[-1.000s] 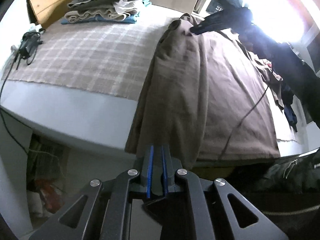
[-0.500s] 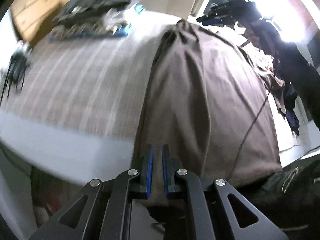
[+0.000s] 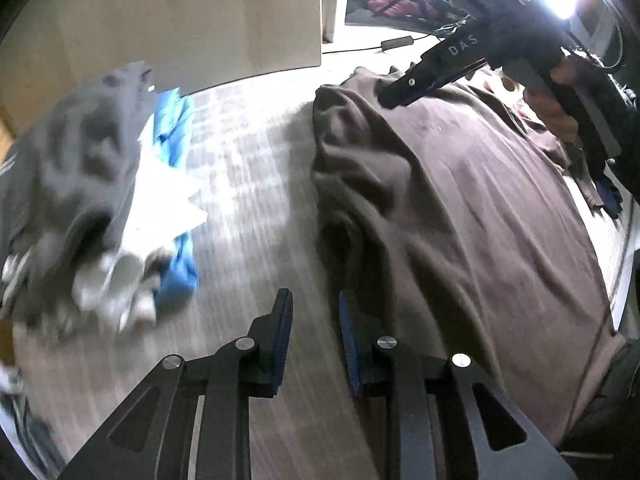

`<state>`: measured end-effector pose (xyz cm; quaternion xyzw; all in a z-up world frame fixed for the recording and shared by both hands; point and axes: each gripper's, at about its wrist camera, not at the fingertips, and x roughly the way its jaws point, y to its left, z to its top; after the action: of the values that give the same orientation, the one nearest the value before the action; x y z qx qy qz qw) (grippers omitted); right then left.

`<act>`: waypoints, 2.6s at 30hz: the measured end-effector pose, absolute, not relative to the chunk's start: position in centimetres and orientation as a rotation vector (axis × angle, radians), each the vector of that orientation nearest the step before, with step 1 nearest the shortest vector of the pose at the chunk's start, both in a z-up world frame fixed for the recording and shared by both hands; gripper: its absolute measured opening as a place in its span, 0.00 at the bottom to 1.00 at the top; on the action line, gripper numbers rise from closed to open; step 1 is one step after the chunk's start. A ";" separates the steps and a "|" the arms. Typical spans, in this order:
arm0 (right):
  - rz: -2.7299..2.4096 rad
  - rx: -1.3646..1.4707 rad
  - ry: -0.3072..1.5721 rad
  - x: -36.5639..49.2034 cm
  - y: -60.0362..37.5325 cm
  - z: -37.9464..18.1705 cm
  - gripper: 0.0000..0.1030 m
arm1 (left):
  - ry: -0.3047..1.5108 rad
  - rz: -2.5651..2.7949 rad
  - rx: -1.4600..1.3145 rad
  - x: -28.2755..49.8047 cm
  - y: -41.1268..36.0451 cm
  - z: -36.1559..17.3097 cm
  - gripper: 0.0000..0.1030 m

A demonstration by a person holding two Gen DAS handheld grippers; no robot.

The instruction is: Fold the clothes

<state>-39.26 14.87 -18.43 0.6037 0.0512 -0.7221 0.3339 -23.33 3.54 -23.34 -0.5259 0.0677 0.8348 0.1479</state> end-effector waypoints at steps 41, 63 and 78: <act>-1.820 1.471 0.176 -44.8 14.0 -19.7 0.04 | -0.031 2.612 -1.416 -27.2 -0.3 -19.5 0.03; -1.811 1.430 0.487 -41.4 11.0 -20.4 0.08 | -0.140 2.714 -1.444 -19.4 -4.6 -14.7 0.09; -1.489 1.268 0.722 -26.5 4.6 -14.7 0.48 | -0.758 2.592 -1.666 5.4 -2.5 -20.2 0.36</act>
<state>-26.54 4.63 -14.68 0.5254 0.2993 -0.6166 0.5041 5.38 -2.54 -20.20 -0.5250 -0.2389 0.8167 -0.0158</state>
